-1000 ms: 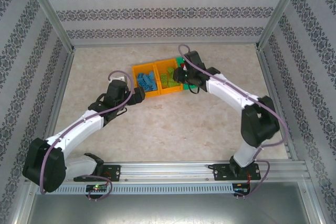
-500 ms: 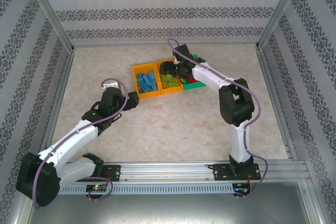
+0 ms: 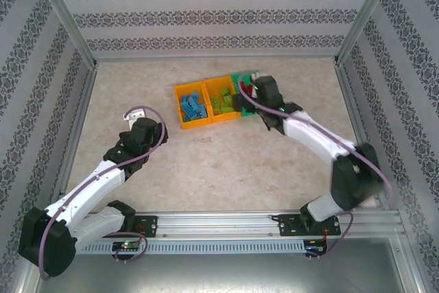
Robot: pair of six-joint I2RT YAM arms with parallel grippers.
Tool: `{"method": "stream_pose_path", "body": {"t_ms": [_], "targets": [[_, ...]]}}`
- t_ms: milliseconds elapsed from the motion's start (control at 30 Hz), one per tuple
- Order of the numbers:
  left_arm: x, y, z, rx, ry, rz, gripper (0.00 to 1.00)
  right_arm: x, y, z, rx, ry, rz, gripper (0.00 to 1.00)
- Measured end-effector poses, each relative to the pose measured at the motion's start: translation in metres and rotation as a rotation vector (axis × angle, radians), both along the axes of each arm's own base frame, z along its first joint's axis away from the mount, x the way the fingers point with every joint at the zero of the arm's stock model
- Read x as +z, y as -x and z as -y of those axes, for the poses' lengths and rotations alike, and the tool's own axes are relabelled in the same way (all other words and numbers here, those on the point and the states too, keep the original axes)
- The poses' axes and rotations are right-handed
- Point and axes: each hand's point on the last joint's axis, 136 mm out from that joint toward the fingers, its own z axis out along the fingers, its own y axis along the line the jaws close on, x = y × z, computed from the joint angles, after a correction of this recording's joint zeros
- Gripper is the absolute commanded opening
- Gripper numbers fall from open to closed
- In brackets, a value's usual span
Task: Sort the legos into containers by color
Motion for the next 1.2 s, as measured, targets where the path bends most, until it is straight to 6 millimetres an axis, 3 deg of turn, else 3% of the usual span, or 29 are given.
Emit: {"method": "stream_pose_path", "body": {"t_ms": [100,200,267,400,667,767,967,1067,1200], "targets": [[0.004,0.008,-0.019,0.046,-0.093,0.027,0.99,0.008,0.015,0.071,-0.144,0.057,0.147,0.98],[0.003,0.015,-0.035,0.076,-0.188,0.049,0.99,-0.016,0.031,0.137,-0.300,0.100,0.190,0.98],[0.001,0.016,-0.042,0.081,-0.244,0.067,0.99,-0.039,0.041,0.158,-0.343,0.125,0.178,0.98],[-0.012,0.014,-0.049,0.066,-0.338,0.079,0.99,-0.071,0.047,0.163,-0.334,0.168,0.160,0.98],[-0.024,-0.018,-0.052,-0.008,-0.399,0.086,0.99,-0.105,0.021,0.179,-0.346,0.189,0.147,0.98],[-0.037,-0.037,-0.054,-0.050,-0.366,0.095,0.99,-0.097,0.013,0.181,-0.328,0.148,0.208,0.98],[-0.080,-0.063,-0.052,-0.138,-0.290,0.038,0.99,-0.090,0.009,0.169,-0.269,0.109,0.250,0.98],[-0.088,-0.084,-0.048,-0.180,-0.237,0.032,0.99,-0.088,0.007,0.167,-0.256,0.101,0.261,0.98],[-0.073,-0.103,-0.056,-0.183,-0.179,0.082,0.99,-0.086,0.007,0.166,-0.254,0.098,0.269,0.98]]}}
